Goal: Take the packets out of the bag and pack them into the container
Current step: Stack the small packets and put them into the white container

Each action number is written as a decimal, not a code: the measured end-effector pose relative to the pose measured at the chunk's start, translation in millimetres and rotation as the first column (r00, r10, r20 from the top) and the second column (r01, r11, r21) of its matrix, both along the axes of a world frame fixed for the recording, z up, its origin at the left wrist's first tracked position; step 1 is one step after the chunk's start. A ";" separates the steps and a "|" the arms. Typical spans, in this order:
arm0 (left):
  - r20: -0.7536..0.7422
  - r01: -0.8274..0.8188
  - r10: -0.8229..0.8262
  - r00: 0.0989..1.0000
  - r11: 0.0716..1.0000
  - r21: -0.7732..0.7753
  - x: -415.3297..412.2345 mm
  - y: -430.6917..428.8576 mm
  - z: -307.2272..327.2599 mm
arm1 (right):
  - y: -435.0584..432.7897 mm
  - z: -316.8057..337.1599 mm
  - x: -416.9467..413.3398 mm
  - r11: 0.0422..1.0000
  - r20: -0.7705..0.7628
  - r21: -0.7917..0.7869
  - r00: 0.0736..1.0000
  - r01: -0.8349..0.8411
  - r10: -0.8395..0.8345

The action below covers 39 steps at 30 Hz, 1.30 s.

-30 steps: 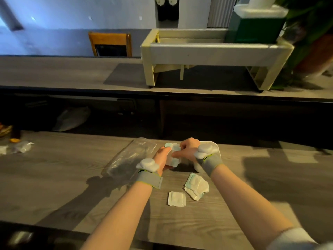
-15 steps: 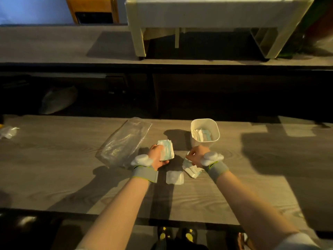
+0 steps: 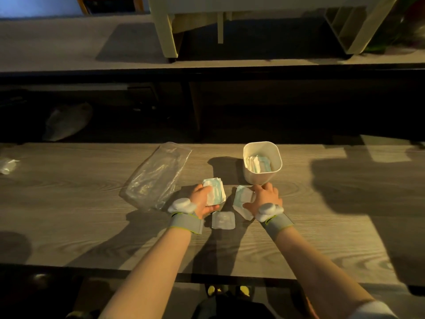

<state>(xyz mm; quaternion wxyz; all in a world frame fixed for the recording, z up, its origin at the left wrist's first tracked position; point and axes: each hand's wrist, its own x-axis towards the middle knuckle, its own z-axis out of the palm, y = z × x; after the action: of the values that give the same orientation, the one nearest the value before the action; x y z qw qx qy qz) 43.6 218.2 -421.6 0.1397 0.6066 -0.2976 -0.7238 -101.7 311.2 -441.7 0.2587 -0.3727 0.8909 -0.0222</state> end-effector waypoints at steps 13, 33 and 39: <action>-0.065 -0.044 0.035 0.997 0.989 -0.141 -14.3 -15.2 34.8 | -22.3 66.9 -1.1 0.809 0.452 -0.557 0.886 0.188 0.105; -0.224 -0.045 -0.005 0.975 0.975 -0.216 -49.3 -9.7 82.2 | -52.0 108.5 -8.8 0.848 0.386 -0.514 0.918 0.131 0.092; -0.174 0.080 -0.152 0.973 0.928 -0.363 -86.6 -7.4 89.4 | -47.2 128.6 -33.5 0.789 0.436 -0.551 0.900 0.271 -0.005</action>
<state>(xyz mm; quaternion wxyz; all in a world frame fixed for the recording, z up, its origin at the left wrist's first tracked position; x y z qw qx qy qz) -42.9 210.8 -332.2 0.2324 0.4774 -0.4430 -0.7224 -135.2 263.9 -313.1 0.3069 -0.3538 0.7880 -0.3996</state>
